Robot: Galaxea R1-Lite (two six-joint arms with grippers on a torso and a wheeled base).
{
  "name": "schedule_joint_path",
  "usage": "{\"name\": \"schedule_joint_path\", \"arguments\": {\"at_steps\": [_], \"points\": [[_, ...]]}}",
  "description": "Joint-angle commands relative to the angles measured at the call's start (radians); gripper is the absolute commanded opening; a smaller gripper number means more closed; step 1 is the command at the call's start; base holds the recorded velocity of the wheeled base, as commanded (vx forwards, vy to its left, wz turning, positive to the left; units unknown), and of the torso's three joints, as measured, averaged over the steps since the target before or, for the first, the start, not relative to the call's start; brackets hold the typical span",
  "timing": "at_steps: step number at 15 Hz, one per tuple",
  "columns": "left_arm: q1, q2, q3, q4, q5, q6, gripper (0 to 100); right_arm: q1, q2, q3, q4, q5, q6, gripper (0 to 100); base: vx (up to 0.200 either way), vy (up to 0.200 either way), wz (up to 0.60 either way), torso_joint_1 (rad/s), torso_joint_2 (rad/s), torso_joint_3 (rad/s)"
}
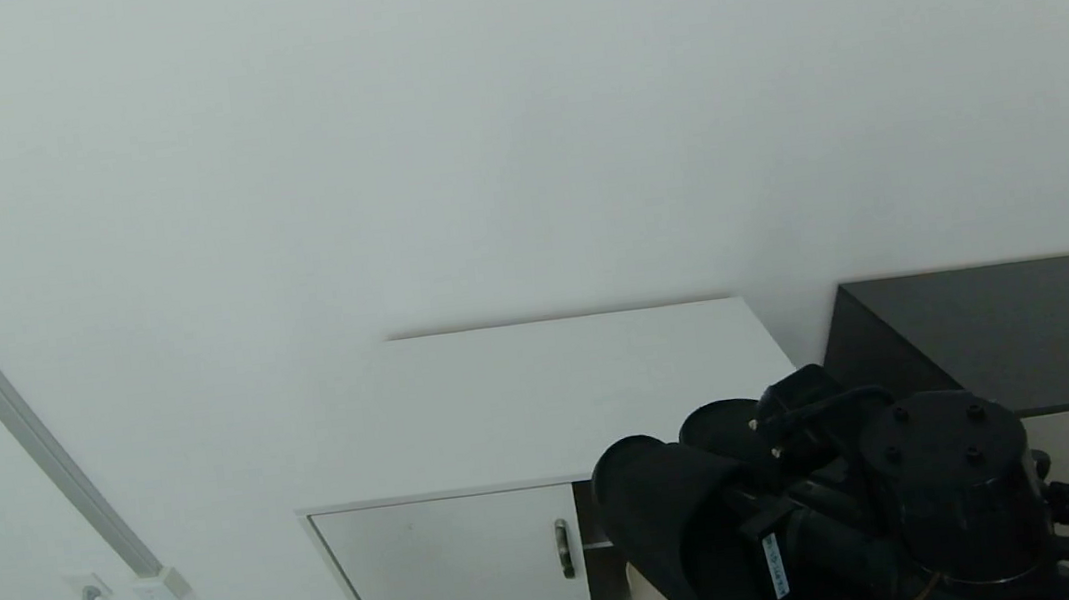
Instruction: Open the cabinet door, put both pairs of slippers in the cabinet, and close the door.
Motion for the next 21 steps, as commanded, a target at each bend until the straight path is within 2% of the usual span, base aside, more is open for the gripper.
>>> {"name": "schedule_joint_path", "arguments": {"at_steps": [1, 10, 18, 21], "points": [[0.001, 0.001, 0.000, -0.001, 0.000, 0.000, 0, -0.001, 0.002, 0.006, 0.000, 0.001, 0.001, 0, 0.000, 0.000, 0.00, 0.000, 0.00, 0.000], [0.003, 0.001, 0.000, -0.001, -0.002, -0.002, 0, -0.004, 0.002, 0.019, -0.030, 0.001, 0.001, 0, 0.000, 0.000, 0.00, 0.000, 0.00, 0.000], [0.001, 0.001, 0.000, -0.001, -0.002, 0.000, 0, -0.008, 0.021, 0.026, -0.051, -0.002, -0.004, 0, -0.200, 0.000, 0.00, 0.002, 0.00, 0.004], [0.001, 0.001, 0.000, -0.001, -0.003, 0.002, 0, -0.008, 0.021, 0.028, -0.051, -0.002, -0.002, 0, 0.000, 0.000, 0.00, 0.000, 0.00, 0.000]]}}
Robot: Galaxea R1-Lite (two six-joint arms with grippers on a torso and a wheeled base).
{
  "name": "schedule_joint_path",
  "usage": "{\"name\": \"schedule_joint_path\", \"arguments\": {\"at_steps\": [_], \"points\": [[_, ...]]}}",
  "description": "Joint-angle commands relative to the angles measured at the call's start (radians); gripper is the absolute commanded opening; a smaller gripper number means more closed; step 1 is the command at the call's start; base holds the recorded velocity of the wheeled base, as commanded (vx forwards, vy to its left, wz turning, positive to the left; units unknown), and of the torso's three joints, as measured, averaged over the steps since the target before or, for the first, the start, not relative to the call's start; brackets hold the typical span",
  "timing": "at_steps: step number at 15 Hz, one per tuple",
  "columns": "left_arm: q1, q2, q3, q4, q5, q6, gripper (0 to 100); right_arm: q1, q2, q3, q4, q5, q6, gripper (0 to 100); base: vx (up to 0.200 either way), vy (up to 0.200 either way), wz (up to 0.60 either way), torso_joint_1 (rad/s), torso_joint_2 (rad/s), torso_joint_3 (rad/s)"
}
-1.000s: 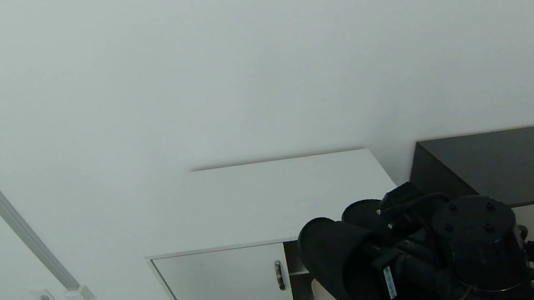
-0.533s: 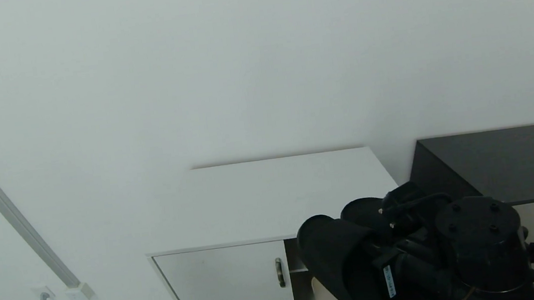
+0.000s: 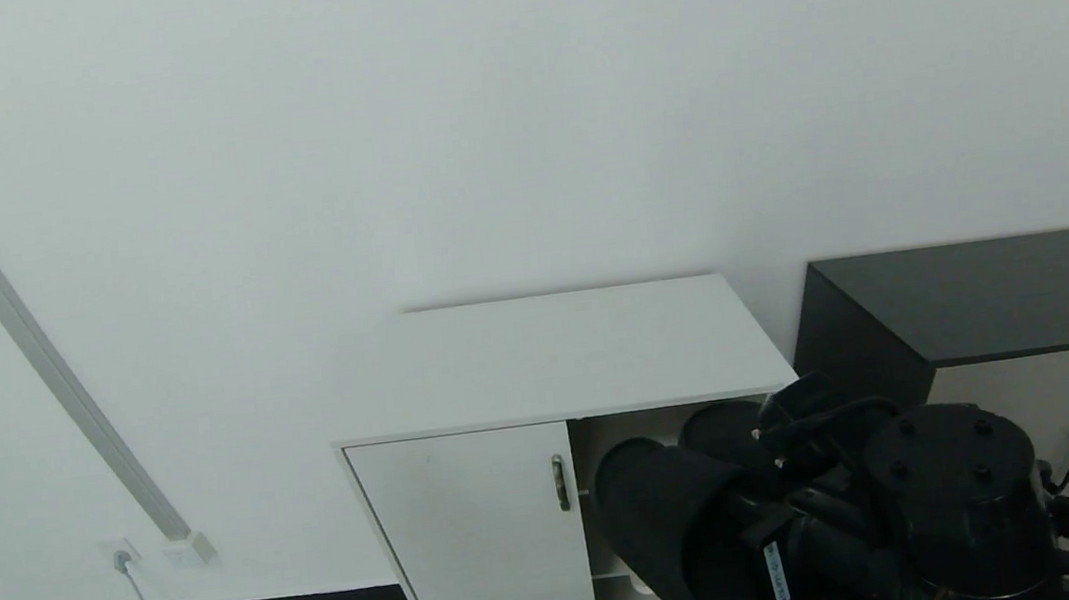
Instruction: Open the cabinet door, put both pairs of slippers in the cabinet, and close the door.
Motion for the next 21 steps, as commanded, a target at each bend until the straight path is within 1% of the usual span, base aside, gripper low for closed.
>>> {"name": "schedule_joint_path", "arguments": {"at_steps": [1, 11, 18, 21], "points": [[-0.001, 0.001, 0.000, 0.000, -0.001, 0.000, 0, -0.003, 0.004, 0.007, 0.001, -0.001, 0.000, 0, 0.000, 0.000, 0.00, 0.000, 0.00, 0.000], [0.001, 0.001, 0.000, 0.000, -0.001, 0.001, 0, -0.014, 0.040, 0.011, -0.016, -0.001, 0.000, 0, 0.000, 0.000, 0.00, -0.005, 0.01, 0.008], [0.001, 0.001, 0.000, 0.000, -0.001, 0.001, 0, -0.014, 0.035, 0.019, -0.028, -0.009, -0.002, 0, 0.000, 0.000, 0.00, -0.154, 0.37, 0.199], [-0.001, 0.001, 0.000, 0.000, -0.001, 0.001, 0, -0.017, 0.036, 0.019, -0.028, -0.008, -0.002, 0, 0.000, 0.000, 0.00, -0.211, 0.49, 0.282]]}}
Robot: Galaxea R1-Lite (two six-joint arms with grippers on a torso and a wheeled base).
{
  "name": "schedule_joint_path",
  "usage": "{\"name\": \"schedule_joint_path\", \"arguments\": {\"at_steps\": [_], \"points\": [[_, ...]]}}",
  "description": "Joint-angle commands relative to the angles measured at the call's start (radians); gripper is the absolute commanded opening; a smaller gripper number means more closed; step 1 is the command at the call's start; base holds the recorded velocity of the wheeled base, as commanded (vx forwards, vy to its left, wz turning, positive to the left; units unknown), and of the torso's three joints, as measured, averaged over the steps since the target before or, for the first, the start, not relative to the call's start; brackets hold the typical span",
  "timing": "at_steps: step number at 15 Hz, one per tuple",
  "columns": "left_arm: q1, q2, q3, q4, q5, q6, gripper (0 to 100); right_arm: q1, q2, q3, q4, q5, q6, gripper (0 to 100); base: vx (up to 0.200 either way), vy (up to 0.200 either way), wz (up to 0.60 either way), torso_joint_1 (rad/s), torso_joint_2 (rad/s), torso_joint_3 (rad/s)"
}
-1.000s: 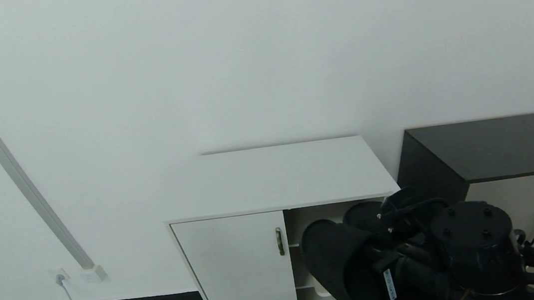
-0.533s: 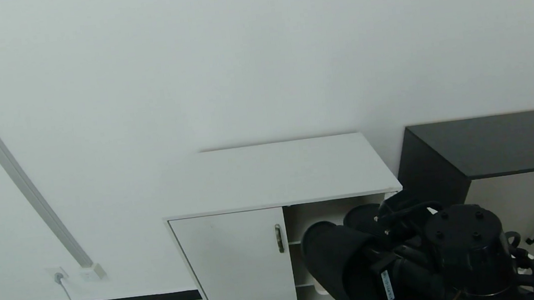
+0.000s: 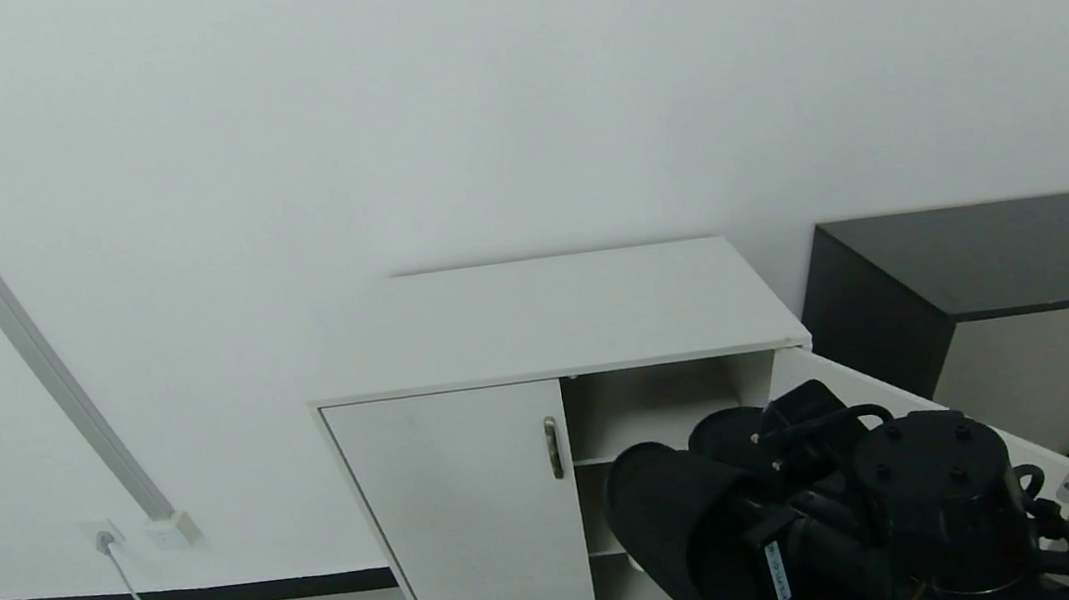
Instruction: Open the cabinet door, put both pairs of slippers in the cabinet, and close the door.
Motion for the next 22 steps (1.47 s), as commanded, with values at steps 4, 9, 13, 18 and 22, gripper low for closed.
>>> {"name": "schedule_joint_path", "arguments": {"at_steps": [4, 9, 13, 18, 22], "points": [[0.001, 0.001, 0.000, 0.000, 0.000, 0.000, 0, -0.001, 0.003, 0.002, 0.000, -0.001, -0.001, 0, 0.000, 0.000, 0.00, -0.231, 0.55, 0.319], [0.001, 0.001, 0.000, 0.000, 0.000, 0.000, 0, 0.000, 0.003, 0.002, 0.000, -0.001, -0.001, 0, 0.000, 0.000, 0.00, -0.201, 0.52, 0.320], [-0.001, 0.001, 0.000, 0.000, 0.000, 0.000, 0, -0.001, 0.003, 0.003, 0.000, -0.001, -0.001, 0, 0.000, 0.000, 0.00, -0.176, 0.50, 0.320], [-0.001, 0.001, 0.000, 0.000, 0.000, 0.000, 0, -0.001, 0.003, 0.003, 0.000, -0.001, -0.001, 0, 0.000, 0.000, 0.00, -0.141, 0.47, 0.327], [0.001, 0.001, 0.000, 0.000, 0.000, 0.000, 0, 0.000, 0.005, 0.003, 0.000, -0.001, -0.001, 0, 0.000, 0.000, 0.00, -0.101, 0.46, 0.354]]}}
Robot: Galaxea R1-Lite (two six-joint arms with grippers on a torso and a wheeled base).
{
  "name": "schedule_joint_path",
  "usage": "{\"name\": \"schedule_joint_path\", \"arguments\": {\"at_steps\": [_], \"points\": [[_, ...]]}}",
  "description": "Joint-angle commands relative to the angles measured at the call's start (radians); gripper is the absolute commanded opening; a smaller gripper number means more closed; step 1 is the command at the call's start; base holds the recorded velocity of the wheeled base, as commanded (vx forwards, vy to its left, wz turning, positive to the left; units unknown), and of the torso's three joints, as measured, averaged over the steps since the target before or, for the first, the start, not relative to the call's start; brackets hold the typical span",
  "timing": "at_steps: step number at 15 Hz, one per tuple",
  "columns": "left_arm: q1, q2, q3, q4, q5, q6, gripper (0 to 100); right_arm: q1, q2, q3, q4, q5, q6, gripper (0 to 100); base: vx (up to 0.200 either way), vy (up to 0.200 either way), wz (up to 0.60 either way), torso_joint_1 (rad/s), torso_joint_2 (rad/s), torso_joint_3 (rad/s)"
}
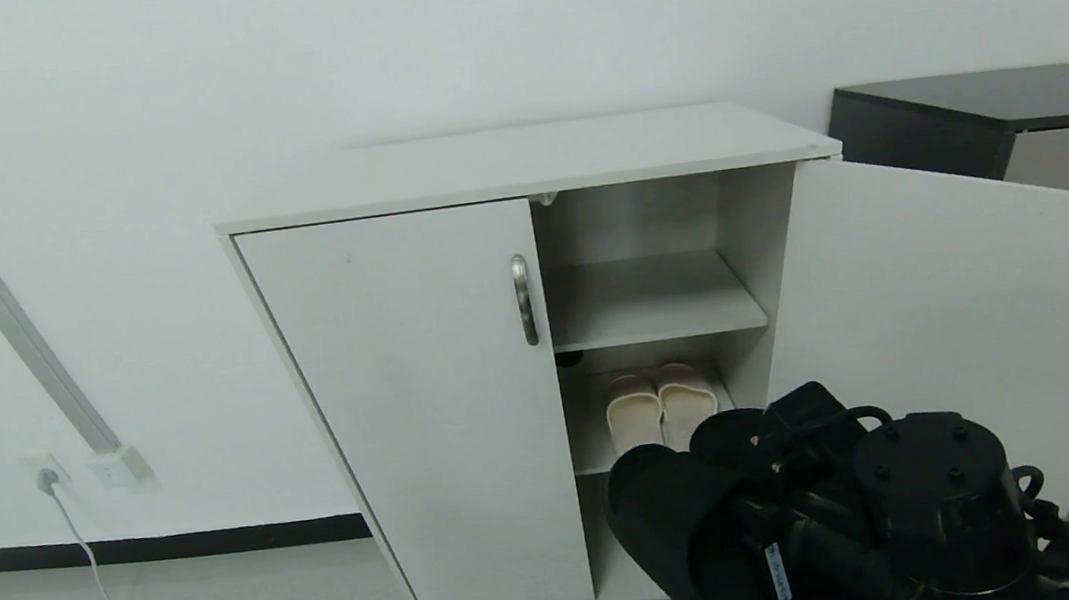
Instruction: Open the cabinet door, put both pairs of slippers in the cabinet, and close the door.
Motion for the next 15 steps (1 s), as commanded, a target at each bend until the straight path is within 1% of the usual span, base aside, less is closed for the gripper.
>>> {"name": "schedule_joint_path", "arguments": {"at_steps": [1, 4, 10, 12, 13, 14, 15], "points": [[0.001, 0.001, 0.000, 0.000, 0.000, -0.001, 0, -0.001, 0.002, 0.000, 0.000, 0.000, 0.000, 0, 0.000, 0.000, 0.00, -0.076, 0.45, 0.378], [0.001, 0.001, 0.000, 0.000, 0.000, -0.001, 0, 0.001, 0.004, -0.001, -0.002, 0.000, -0.002, 0, 0.000, 0.000, 0.00, -0.030, 0.40, 0.352], [0.001, 0.001, 0.000, 0.000, 0.000, -0.001, 0, -0.007, 0.001, -0.001, -0.010, -0.002, -0.002, 0, 0.000, 0.000, 0.00, 0.000, 0.01, 0.006], [-0.001, 0.001, 0.000, 0.000, 0.000, 0.002, 0, -0.007, 0.036, -0.021, -0.028, -0.003, -0.002, 0, 0.000, 0.000, 0.00, -0.011, 0.07, 0.074], [0.001, 0.001, 0.000, 0.000, 0.000, 0.004, 0, -0.004, 0.077, -0.081, -0.034, -0.045, -0.002, 0, 0.000, 0.000, 0.00, -0.012, 0.10, 0.090], [-0.001, 0.001, 0.000, 0.000, 0.000, 0.004, 0, -0.002, 0.087, -0.093, -0.033, -0.057, 0.003, 0, 0.000, 0.000, 0.00, 0.007, 0.06, 0.056], [0.001, 0.001, 0.000, 0.000, 0.000, 0.004, 0, 0.004, 0.189, -0.254, 0.079, -0.193, 0.073, 0, 0.000, 0.000, 0.00, 0.000, 0.00, 0.000]]}}
